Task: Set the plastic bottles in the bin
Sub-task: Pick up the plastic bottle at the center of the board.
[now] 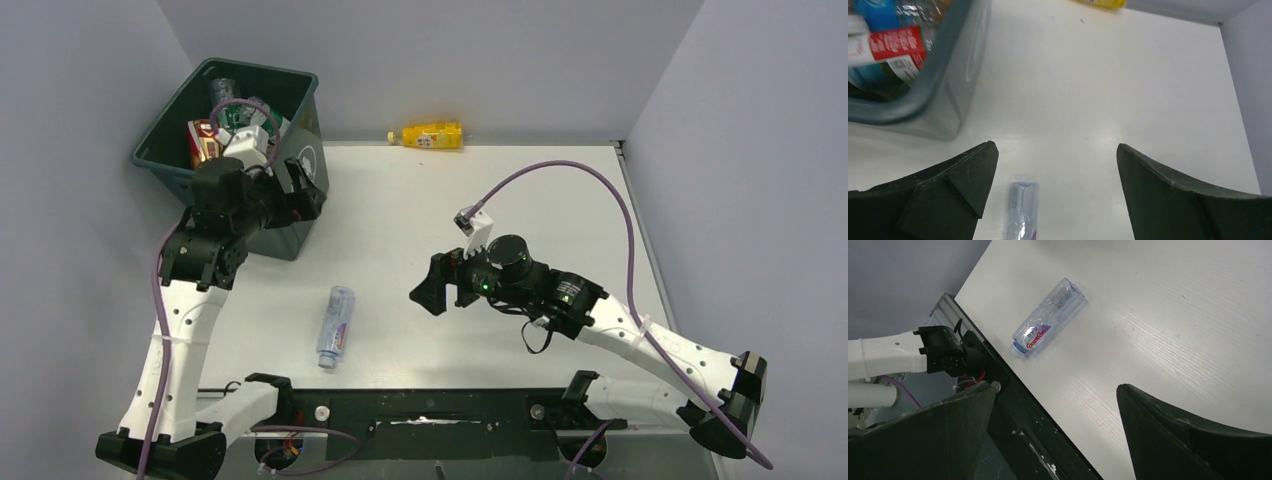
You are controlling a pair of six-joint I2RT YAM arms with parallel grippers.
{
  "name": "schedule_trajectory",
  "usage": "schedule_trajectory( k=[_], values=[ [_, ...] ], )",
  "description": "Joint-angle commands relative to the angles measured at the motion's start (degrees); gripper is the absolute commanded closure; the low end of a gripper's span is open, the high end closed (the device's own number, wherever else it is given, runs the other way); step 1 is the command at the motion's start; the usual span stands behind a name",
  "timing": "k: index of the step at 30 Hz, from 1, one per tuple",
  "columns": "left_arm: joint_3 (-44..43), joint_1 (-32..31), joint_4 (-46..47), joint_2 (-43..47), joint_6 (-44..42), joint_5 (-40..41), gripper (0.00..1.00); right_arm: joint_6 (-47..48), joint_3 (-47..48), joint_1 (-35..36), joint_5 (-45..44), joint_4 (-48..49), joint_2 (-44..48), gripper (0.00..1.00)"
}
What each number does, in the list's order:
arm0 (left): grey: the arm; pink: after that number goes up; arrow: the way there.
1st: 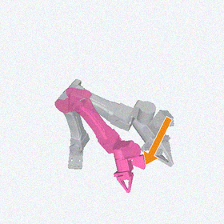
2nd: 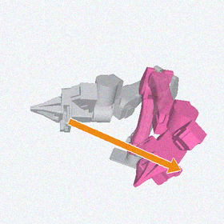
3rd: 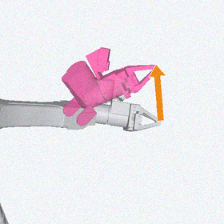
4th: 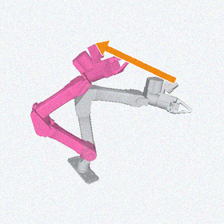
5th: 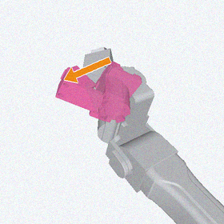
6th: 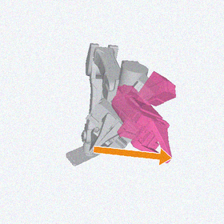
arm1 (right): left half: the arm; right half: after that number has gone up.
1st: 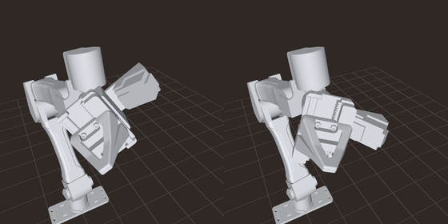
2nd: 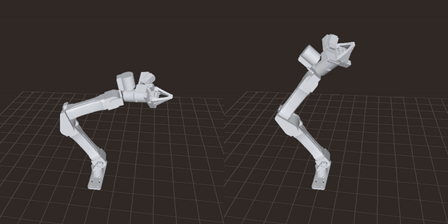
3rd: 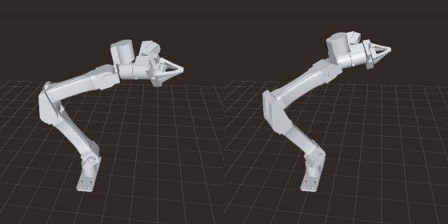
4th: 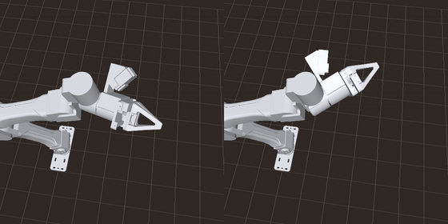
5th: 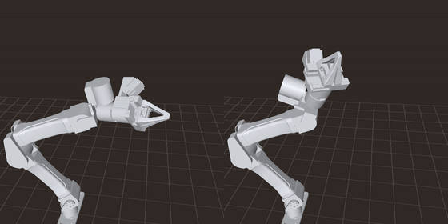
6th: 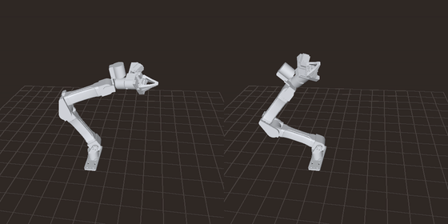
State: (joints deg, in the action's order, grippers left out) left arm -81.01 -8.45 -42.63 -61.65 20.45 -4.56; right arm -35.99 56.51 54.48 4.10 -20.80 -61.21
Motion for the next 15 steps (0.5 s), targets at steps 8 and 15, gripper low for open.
schedule_trajectory(
  k=[8,15],
  values=[
    [10.65,-15.77,-4.77,2.33,9.43,8.03,0.10,2.23,-4.80,0.42,1.01,1.81,6.99,0.02],
    [13.20,-21.43,-12.47,-1.89,15.78,16.20,0.09,1.61,-9.45,0.36,1.46,3.26,10.75,0.02]
  ],
)
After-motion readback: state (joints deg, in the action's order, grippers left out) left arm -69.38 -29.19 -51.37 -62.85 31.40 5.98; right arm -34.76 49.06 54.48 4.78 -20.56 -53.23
